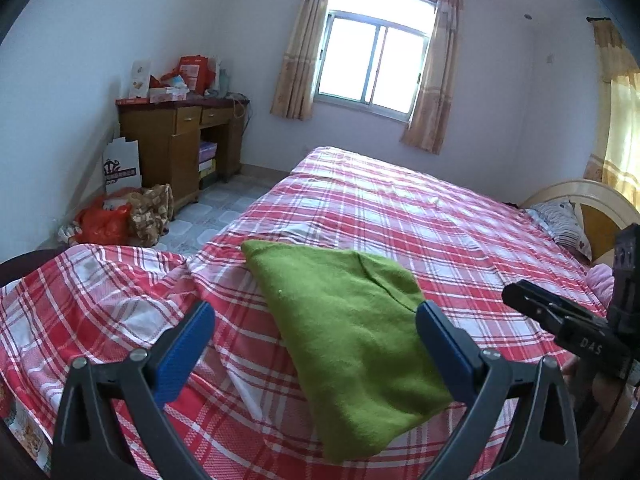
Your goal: Fold small clothes
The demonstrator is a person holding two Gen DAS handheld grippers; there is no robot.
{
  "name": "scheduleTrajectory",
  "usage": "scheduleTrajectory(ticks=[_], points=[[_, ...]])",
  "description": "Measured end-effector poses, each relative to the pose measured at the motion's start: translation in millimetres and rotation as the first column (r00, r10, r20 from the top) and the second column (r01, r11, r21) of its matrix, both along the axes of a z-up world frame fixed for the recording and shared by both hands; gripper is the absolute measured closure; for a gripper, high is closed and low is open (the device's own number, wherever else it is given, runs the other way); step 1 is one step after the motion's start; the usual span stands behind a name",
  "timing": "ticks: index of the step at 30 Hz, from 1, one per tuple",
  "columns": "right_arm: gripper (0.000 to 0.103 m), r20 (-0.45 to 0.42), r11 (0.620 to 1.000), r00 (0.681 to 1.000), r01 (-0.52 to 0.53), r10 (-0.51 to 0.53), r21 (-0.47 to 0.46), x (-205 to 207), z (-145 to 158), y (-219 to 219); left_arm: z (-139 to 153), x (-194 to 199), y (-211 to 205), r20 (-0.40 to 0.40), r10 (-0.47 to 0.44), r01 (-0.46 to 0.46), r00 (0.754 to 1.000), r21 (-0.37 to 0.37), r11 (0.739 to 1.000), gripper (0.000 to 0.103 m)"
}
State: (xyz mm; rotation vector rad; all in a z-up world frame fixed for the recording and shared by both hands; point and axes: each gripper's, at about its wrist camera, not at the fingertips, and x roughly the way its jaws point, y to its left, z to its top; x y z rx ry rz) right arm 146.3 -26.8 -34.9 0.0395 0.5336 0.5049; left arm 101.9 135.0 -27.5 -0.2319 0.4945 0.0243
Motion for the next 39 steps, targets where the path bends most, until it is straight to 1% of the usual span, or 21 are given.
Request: scheduleTrajectory(ticks=[7, 39], points=[[0.04, 0.018, 1.0, 1.0, -0.012, 0.012, -0.001, -10.8, 8.1, 2.0, 3.6, -3.3, 1.1, 0.013, 0.001, -0.002, 1.0, 0.003, 1.0, 0.0], [0.04, 0.037, 1.0, 0.999, -0.001, 0.0, 0.031, -20.2, 12.0, -3.2, -0.2, -3.9, -3.4, 0.002, -0.004, 0.004, 1.0, 0.013, 1.0, 0.0]])
